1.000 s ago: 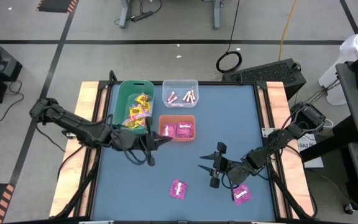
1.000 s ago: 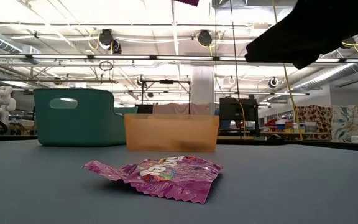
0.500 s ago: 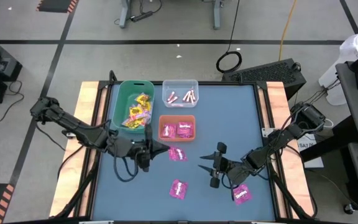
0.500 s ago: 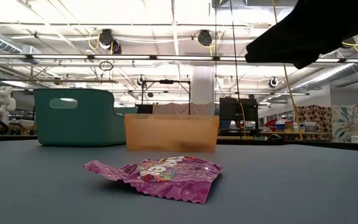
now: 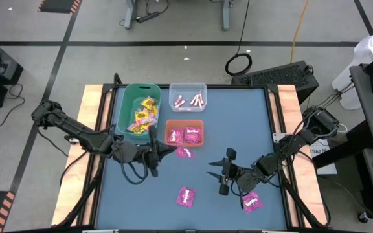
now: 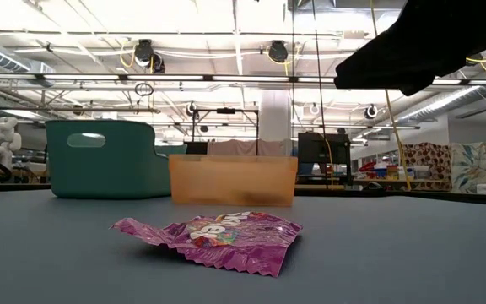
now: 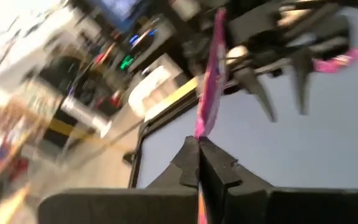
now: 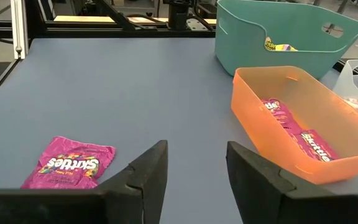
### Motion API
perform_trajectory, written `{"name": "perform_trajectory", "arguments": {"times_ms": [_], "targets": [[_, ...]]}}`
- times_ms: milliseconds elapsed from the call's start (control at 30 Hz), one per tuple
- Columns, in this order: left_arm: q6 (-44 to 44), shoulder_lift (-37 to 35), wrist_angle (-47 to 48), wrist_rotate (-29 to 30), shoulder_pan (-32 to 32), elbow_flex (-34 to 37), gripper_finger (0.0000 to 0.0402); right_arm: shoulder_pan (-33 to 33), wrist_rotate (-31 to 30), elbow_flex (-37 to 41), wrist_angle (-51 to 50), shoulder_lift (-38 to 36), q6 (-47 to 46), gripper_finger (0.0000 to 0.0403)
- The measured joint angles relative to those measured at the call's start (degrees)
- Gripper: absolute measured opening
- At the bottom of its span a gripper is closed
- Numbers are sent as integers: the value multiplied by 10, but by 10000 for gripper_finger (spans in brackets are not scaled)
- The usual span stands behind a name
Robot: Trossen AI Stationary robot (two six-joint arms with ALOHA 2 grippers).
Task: Sort candy
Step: Put the violet candy into the orange bin
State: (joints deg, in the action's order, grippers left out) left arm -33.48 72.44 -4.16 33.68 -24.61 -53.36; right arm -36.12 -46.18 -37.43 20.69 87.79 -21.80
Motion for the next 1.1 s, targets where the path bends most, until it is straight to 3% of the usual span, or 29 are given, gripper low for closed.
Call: {"name": "perform_trajectory", "arguments": {"times_ms": [200,533,833,1000,1100], "targets": [[196,0,-9,66,21,0,0,0,0,0,0,0,0,155],[399,2,13,66,74,11,0,0,0,0,-3,0,1,155],[418,2,-62,5,105,87,0,0,-3,0,-43,0,-5,155],[354,15,-45,-51,115,95,0,0,-3,0,-48,0,-19,155],[311,37,-44,-53,119,100,0,0,-3,0,-54,0,-39,155]]}}
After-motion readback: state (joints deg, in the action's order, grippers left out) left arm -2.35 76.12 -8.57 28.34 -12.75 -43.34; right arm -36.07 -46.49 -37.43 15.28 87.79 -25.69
